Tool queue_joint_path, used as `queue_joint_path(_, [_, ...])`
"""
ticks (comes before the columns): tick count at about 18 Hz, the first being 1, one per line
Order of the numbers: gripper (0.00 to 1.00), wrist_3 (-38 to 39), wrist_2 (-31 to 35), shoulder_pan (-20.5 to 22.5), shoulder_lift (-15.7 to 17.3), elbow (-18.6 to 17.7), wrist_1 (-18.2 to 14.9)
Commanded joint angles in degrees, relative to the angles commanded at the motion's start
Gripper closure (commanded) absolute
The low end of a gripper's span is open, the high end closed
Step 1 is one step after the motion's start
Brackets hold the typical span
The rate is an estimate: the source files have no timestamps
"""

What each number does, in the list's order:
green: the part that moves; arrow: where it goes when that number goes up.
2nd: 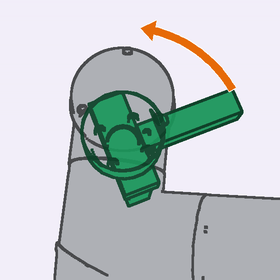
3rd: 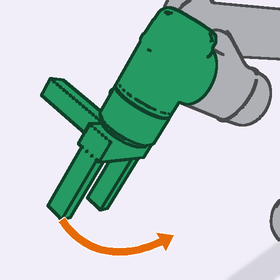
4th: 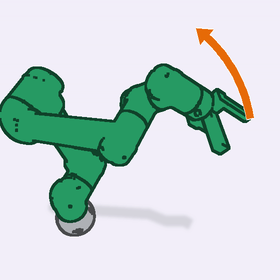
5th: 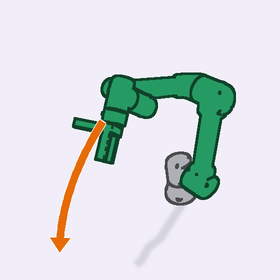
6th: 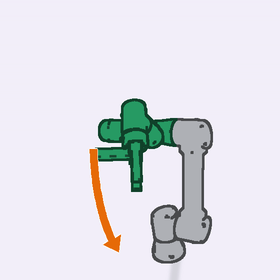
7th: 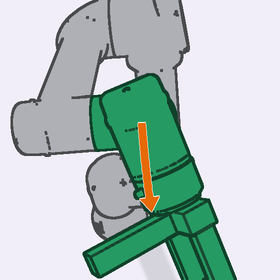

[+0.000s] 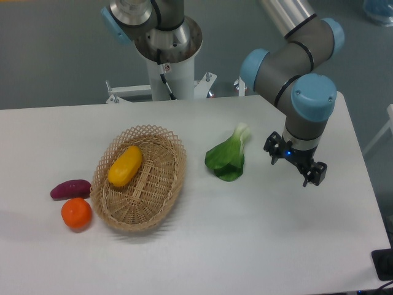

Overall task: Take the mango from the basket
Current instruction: 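Move the gripper from beside the bok choy toward the wicker basket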

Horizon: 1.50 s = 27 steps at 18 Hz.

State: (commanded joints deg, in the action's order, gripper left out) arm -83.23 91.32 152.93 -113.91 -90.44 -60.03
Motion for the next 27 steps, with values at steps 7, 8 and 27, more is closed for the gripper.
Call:
queue_joint_path(7, [0.0, 0.3, 0.0, 0.0, 0.0, -0.2, 0.0])
queue_joint_path(8, [0.0, 0.3, 0.0, 0.0, 0.0, -0.1, 0.0])
queue_joint_path(27, [0.0, 13.0, -2.6, -5.3, 1.5, -2.1, -0.5])
